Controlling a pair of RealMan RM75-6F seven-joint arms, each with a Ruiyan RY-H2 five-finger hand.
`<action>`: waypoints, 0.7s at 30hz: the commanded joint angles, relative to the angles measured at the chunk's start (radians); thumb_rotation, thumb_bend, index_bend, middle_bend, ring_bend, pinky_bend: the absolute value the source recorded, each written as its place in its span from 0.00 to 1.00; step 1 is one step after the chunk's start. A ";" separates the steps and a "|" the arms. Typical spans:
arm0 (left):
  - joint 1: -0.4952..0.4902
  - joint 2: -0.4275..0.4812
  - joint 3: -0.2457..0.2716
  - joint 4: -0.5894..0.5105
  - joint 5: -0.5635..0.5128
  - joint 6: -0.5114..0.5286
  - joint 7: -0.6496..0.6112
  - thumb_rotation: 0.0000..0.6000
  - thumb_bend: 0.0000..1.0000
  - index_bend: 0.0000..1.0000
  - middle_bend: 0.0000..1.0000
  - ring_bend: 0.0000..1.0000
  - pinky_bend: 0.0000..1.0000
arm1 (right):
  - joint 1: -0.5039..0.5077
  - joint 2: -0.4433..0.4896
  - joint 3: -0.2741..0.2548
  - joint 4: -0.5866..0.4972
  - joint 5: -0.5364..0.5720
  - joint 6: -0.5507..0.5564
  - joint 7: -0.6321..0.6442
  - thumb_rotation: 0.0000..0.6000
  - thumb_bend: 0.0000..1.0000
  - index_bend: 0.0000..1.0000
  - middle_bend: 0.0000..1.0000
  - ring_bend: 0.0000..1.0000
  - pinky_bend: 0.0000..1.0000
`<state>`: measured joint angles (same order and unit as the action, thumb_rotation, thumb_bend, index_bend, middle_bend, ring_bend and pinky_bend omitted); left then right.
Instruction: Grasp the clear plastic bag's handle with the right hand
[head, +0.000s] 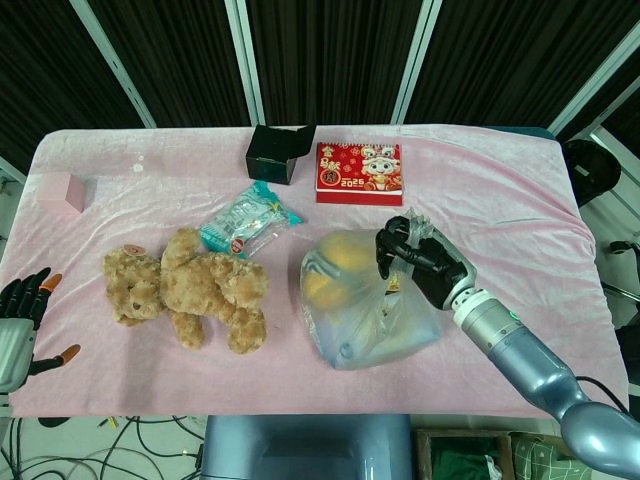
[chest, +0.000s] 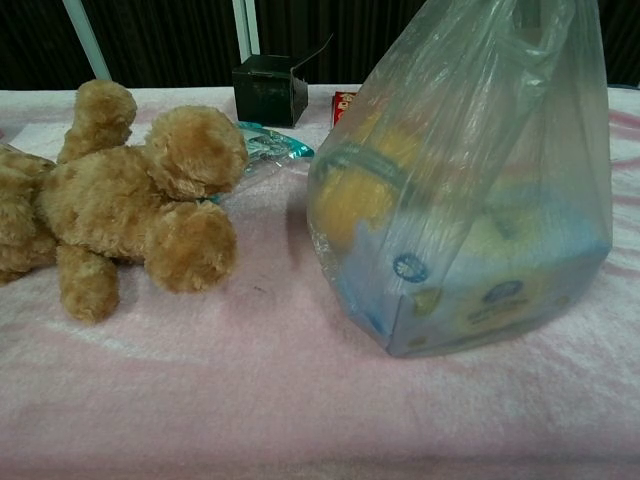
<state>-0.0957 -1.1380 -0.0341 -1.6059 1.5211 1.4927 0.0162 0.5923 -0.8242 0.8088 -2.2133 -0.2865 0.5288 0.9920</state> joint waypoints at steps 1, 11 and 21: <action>0.000 0.000 0.000 0.000 0.000 0.000 0.000 1.00 0.00 0.00 0.00 0.00 0.00 | 0.024 0.008 -0.028 -0.002 0.019 0.038 -0.027 1.00 0.66 0.86 0.86 0.84 0.90; 0.000 -0.002 0.000 0.001 0.003 0.003 -0.003 1.00 0.00 0.00 0.00 0.00 0.00 | 0.075 0.029 -0.081 -0.007 0.055 0.064 -0.090 1.00 0.77 0.94 0.92 0.92 0.97; 0.001 -0.003 0.001 0.001 0.004 0.004 -0.001 1.00 0.00 0.00 0.00 0.00 0.00 | 0.153 0.093 -0.018 -0.021 0.077 0.085 -0.128 1.00 0.77 0.96 0.92 0.93 0.97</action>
<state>-0.0947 -1.1406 -0.0328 -1.6049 1.5252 1.4968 0.0156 0.7242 -0.7486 0.7773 -2.2340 -0.2262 0.6047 0.8758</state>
